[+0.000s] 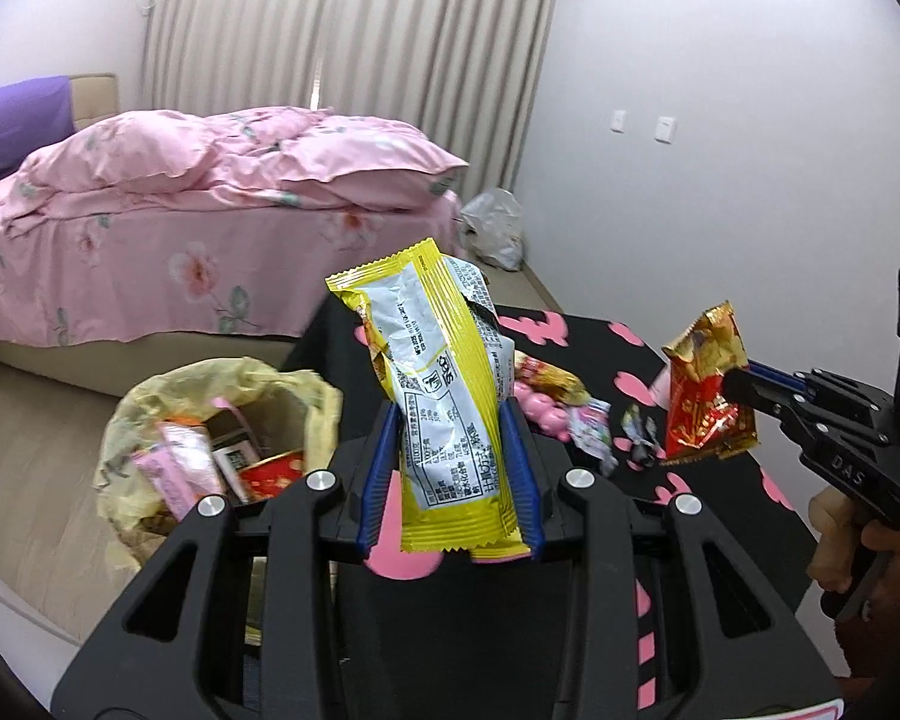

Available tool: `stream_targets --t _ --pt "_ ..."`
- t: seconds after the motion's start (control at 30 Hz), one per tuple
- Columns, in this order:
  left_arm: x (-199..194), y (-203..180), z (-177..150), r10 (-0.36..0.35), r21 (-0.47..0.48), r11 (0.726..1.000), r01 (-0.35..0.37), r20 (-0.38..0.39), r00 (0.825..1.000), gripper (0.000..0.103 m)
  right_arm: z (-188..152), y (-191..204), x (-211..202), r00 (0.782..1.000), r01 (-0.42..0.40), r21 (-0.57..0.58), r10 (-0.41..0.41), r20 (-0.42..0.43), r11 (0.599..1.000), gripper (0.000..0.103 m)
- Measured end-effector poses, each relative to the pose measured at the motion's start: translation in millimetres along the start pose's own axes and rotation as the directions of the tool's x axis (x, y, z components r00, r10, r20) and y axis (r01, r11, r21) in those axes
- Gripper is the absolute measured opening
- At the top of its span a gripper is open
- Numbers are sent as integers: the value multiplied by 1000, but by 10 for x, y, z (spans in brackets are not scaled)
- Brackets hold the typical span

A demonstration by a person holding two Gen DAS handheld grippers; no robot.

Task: Collect trash
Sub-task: 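Carry the red wrapper and yellow packet over the yellow trash bag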

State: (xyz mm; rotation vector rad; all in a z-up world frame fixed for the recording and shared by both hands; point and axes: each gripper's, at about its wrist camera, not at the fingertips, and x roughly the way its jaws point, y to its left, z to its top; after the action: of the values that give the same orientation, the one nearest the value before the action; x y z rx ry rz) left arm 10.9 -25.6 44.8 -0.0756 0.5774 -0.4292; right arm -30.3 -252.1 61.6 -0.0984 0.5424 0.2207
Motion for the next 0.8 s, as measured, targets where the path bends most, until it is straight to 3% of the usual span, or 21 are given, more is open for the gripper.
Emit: stream_targets --t 0.4,0.8 --pt "-114 610 -69 95 -111 990 -91 30 995 33 297 585 316 997 -73 -123 70 -29 990 11" --pt "58 1368 -209 231 -268 936 -227 -19 973 33 628 900 926 981 -183 -134 171 -95 974 11"
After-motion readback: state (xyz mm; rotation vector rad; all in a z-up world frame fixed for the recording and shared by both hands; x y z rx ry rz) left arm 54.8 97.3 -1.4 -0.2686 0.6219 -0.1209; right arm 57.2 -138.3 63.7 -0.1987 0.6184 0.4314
